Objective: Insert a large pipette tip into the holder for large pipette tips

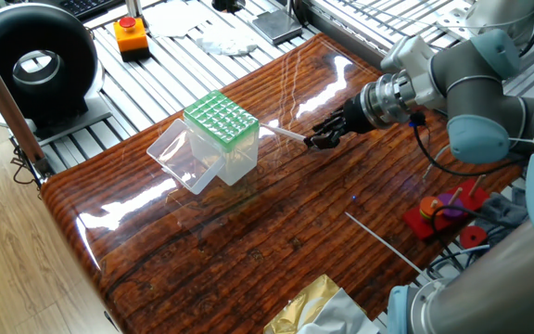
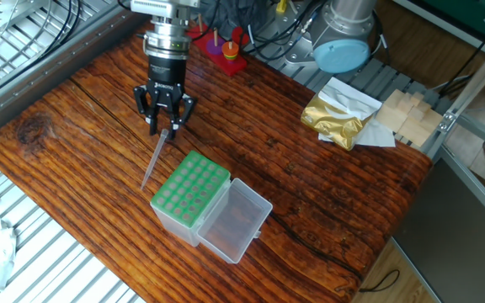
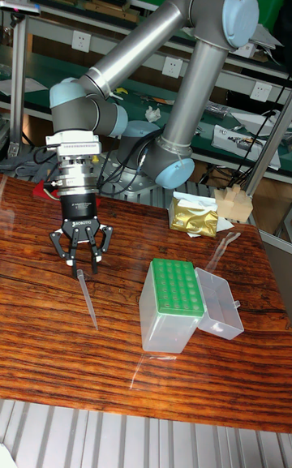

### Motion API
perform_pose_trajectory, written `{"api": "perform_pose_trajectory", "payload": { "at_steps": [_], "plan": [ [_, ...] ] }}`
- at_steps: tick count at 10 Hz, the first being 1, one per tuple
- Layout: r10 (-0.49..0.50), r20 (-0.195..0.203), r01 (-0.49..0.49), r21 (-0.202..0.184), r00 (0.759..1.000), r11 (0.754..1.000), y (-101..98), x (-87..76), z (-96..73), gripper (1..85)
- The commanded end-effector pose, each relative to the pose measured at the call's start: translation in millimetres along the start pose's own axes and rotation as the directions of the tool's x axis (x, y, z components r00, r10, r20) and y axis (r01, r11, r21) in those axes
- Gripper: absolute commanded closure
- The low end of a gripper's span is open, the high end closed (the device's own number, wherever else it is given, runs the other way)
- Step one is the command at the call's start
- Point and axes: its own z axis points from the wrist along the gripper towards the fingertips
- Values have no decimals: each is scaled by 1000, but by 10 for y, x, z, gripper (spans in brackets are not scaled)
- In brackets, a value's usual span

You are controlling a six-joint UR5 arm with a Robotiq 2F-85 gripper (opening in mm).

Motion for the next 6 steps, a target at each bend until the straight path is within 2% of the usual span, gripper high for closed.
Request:
{"api": "perform_pose_trajectory", "payload": {
  "at_steps": [1,3,6],
  "plan": [
    [9,6,-9,4,1000,1000,-108,-27,-21,447],
    [5,4,-5,0,1000,1000,-150,-4,-36,453],
    [13,2,-13,3,1000,1000,-165,32,-29,507]
  ]
}}
